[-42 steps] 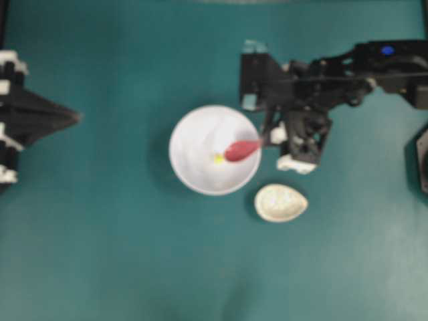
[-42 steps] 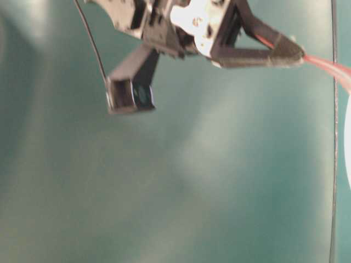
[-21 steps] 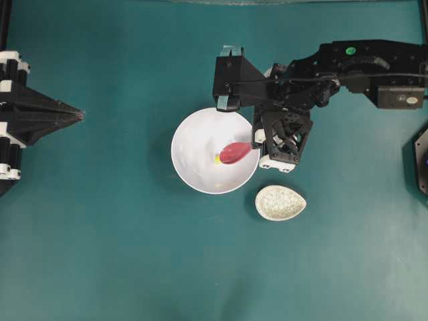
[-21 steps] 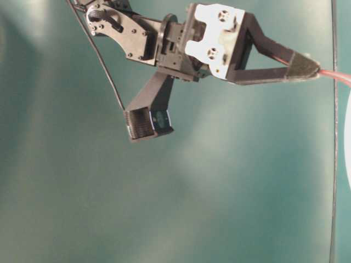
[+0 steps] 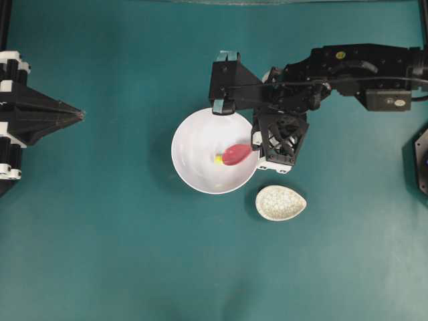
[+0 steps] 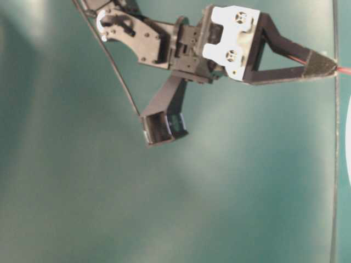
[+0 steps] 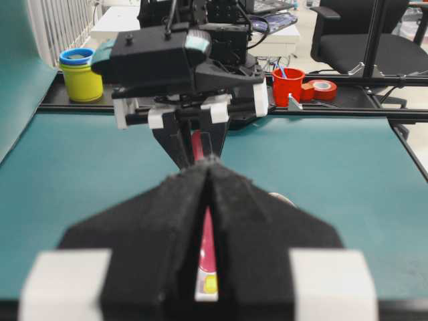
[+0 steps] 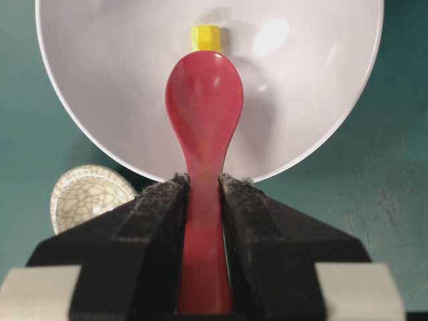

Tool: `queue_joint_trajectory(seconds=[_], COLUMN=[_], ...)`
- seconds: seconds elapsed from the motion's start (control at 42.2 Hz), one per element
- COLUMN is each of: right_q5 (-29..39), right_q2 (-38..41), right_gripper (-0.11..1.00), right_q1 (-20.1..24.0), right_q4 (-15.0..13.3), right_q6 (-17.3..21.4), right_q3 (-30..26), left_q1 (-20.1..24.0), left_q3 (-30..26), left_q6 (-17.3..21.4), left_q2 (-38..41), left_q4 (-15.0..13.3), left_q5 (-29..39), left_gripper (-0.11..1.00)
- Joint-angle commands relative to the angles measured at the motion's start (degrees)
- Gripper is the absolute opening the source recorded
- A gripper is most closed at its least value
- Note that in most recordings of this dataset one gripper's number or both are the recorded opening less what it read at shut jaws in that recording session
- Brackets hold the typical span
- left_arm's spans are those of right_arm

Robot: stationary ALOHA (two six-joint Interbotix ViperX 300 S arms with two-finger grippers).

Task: Scoop the yellow hexagonal prism block from the bowl with a spoon using the right arm.
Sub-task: 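Lower the spoon into the bowl and scoop under the yellow block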

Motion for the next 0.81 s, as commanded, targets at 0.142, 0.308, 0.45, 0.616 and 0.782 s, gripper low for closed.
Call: queue_joint_trajectory(seconds=[0.142, 0.308, 0.45, 0.616, 0.782], right_q5=[-0.1, -0.2, -0.7, -2.5, -5.0], right_q2=[-0.4, 0.4, 1.1, 1.5, 1.6], right_gripper=[0.21, 0.21, 0.21, 0.21, 0.21], right_q1=[0.3, 0.3, 0.4, 0.6, 0.8], right_q4=[0.0, 0.0, 0.0, 0.0, 0.0], right_q6=[0.1, 0.1, 0.0, -0.4, -0.6], right_q3=[-0.9, -0.8, -0.9, -0.9, -0.9], left_q1=[0.2, 0.2, 0.2, 0.1, 0.2], left_q3=[-0.9, -0.9, -0.9, -0.8, -0.8], left_q6=[0.0, -0.1, -0.1, -0.1, 0.0], left_q2=[0.5, 0.5, 0.5, 0.5, 0.5], left_q4=[0.1, 0.1, 0.1, 0.1, 0.1], left_q5=[-0.6, -0.6, -0.6, -0.6, -0.6], left_gripper=[0.00, 0.00, 0.00, 0.00, 0.00])
